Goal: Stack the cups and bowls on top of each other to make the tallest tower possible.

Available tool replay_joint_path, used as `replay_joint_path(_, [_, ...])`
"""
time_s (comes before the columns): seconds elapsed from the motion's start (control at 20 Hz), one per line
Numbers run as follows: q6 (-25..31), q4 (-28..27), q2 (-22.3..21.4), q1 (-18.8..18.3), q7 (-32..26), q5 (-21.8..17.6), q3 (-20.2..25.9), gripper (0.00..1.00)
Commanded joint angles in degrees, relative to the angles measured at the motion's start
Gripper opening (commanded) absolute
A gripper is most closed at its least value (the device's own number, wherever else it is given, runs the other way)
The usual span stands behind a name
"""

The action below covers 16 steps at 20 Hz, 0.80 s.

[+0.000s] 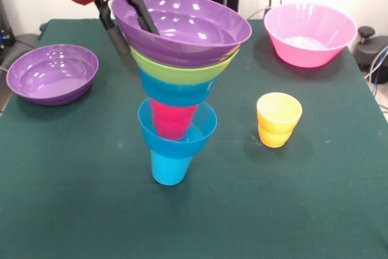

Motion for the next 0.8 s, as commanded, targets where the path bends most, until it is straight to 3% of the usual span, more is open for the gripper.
replay_joint_path(0.05, [4.6,-7.5,3.8,3.5,-17.4,-4.3,-3.7,1.00])
replay_joint_path(0.3, [6.4,-8.6,3.8,3.2,-18.4,-3.7,-3.4,1.00])
replay_joint_path(0.8, [4.2,-5.2,2.3,2.6,-16.4,-4.2,-3.1,1.00])
